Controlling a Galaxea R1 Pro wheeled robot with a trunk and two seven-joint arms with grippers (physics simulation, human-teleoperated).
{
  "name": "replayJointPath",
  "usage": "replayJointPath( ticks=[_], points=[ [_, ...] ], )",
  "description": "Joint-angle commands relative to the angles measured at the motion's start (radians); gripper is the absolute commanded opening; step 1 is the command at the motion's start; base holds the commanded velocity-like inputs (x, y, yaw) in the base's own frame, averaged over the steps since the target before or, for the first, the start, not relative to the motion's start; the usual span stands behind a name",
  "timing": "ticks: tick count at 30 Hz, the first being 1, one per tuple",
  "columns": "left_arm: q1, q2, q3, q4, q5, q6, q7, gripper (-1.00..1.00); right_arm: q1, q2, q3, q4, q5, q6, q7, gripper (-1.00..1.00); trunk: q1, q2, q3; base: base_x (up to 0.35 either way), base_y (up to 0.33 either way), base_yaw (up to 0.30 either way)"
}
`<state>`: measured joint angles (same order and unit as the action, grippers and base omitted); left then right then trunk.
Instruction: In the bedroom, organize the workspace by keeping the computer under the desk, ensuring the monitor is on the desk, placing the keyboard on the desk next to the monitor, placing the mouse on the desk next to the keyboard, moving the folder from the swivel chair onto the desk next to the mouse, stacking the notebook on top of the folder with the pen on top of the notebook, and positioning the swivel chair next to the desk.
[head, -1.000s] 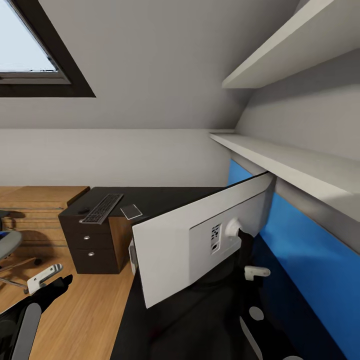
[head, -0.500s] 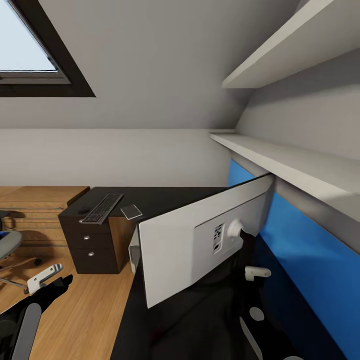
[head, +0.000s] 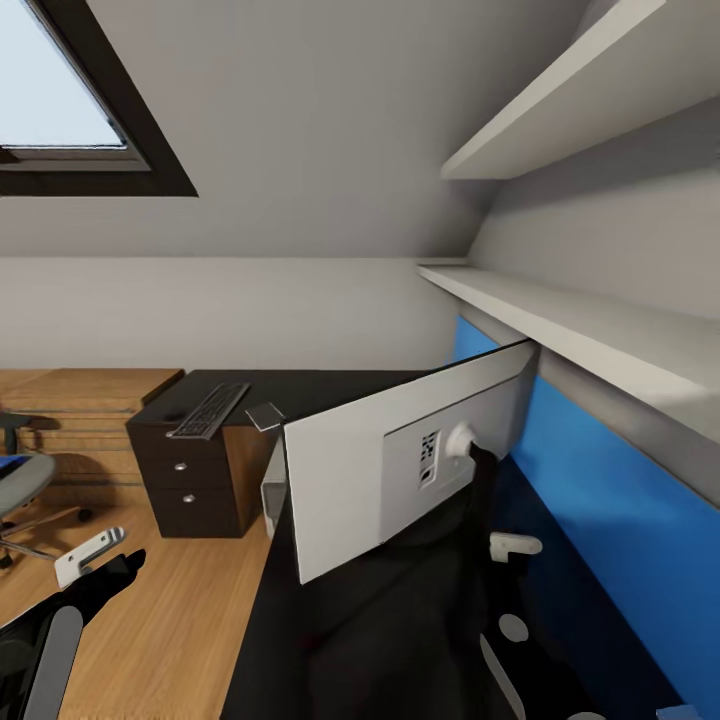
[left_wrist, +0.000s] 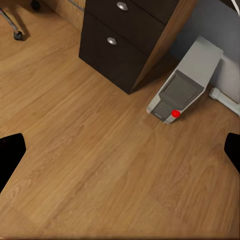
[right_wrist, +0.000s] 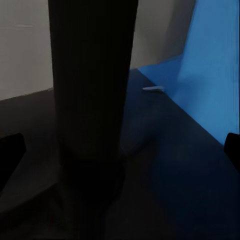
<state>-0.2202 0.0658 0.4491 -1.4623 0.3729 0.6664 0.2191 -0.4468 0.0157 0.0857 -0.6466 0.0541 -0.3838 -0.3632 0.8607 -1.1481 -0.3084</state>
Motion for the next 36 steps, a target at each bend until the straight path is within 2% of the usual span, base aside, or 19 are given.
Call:
replayJointPath(
  ticks=[1, 13, 17, 21, 22, 25, 26, 31, 35, 36],
  points=[
    [-0.001, 0.0, 0.0, -0.001, 0.011, 0.004, 0.008, 1.0, -0.001, 0.0, 0.003, 0.001, 0.006, 0.0, -0.01, 1.0, -0.001, -0.001, -0.001, -0.325, 0.0, 0.0],
    [-0.001, 0.0, 0.0, -0.001, 0.011, 0.004, 0.008, 1.0, -0.001, 0.001, 0.003, -0.013, 0.002, 0.011, -0.011, 1.0, -0.001, -0.001, -0.001, -0.33, 0.052, 0.0],
    [-0.001, 0.0, -0.001, 0.001, 0.011, 0.003, 0.009, 1.0, 0.0, 0.006, 0.001, -0.069, -0.001, 0.072, -0.014, 1.0, -0.001, -0.001, -0.001, -0.211, 0.058, 0.0],
    [-0.001, 0.0, -0.001, 0.001, 0.011, 0.003, 0.009, 1.0, 0.004, 0.012, 0.001, -0.172, -0.005, 0.204, -0.015, 1.0, -0.001, -0.001, -0.001, -0.087, 0.022, 0.0],
    [-0.001, 0.0, -0.002, 0.002, 0.011, 0.003, 0.01, 1.0, 0.01, 0.017, 0.001, -0.244, -0.008, 0.294, -0.016, 1.0, -0.001, -0.001, -0.001, -0.039, 0.01, 0.0],
    [-0.001, 0.0, -0.002, 0.005, 0.011, 0.003, 0.011, 1.0, 0.033, 0.03, 0.0, -0.353, -0.017, 0.436, -0.018, 1.0, -0.001, -0.001, -0.001, -0.025, 0.006, 0.0],
    [-0.001, 0.0, -0.003, 0.011, 0.01, 0.003, 0.012, 1.0, 0.051, 0.043, 0.0, -0.417, -0.025, 0.521, -0.02, 1.0, -0.001, -0.001, -0.001, -0.013, 0.003, 0.0],
    [-0.001, 0.0, -0.005, 0.034, 0.009, 0.002, 0.013, 1.0, 0.078, 0.088, 0.002, -0.553, -0.037, 0.676, -0.045, 1.0, -0.001, -0.001, -0.001, -0.007, 0.002, 0.0],
    [-0.001, 0.0, -0.006, 0.061, 0.009, 0.002, 0.015, 1.0, 0.085, 0.125, 0.008, -0.63, -0.041, 0.767, -0.09, 1.0, -0.001, -0.001, -0.001, -0.002, 0.001, 0.0],
    [-0.001, 0.0, -0.01, 0.082, 0.009, 0.001, 0.015, 1.0, 0.087, 0.143, 0.015, -0.653, -0.043, 0.806, -0.112, 1.0, -0.001, -0.001, -0.001, -0.001, 0.0, 0.0]
  ],
)
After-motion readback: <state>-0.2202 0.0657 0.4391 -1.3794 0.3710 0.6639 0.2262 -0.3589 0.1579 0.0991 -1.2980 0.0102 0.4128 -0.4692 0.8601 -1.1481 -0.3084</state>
